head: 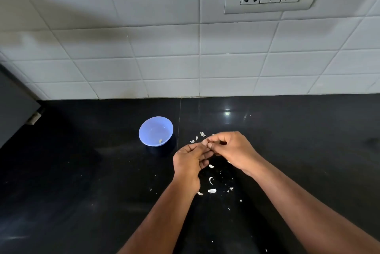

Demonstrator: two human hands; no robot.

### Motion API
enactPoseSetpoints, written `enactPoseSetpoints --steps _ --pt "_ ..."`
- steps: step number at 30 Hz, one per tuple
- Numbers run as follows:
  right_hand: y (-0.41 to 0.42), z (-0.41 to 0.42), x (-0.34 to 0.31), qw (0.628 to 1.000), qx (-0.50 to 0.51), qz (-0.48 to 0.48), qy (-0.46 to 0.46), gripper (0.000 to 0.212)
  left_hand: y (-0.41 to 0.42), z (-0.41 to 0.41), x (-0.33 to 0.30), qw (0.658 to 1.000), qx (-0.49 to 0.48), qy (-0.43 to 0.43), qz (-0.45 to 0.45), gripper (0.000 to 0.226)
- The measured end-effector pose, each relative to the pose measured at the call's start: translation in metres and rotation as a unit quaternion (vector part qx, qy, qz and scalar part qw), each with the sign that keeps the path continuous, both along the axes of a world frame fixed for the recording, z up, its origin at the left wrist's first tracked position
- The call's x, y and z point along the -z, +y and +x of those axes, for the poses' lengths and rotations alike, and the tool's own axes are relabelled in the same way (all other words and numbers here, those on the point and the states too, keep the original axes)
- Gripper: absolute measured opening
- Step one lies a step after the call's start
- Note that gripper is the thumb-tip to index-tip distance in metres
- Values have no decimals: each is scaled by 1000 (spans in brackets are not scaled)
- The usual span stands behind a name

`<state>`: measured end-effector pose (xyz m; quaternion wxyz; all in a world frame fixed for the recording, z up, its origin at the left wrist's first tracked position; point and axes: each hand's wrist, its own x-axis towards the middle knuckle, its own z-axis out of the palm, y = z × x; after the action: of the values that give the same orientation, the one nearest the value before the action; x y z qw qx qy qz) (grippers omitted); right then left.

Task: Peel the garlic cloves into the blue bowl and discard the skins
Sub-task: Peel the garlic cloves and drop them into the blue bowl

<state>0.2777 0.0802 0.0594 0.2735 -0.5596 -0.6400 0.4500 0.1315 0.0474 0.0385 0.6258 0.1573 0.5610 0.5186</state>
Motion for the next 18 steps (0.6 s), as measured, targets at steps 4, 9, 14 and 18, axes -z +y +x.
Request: enactPoseSetpoints --steps 4,9,14,18 --pt "1 -8 -5 997 -10 2 -71 12 2 -11 3 999 29 39 5 18" --pt "6 -14 -5 989 -15 20 -148 19 12 -24 10 998 -8 67 -2 9" --pt "10 -24 -5 980 11 56 -192 12 25 -39 11 998 -22 61 -4 7" --pt "0 -31 24 955 -5 37 -295 13 29 -40 12 997 -23 69 0 8"
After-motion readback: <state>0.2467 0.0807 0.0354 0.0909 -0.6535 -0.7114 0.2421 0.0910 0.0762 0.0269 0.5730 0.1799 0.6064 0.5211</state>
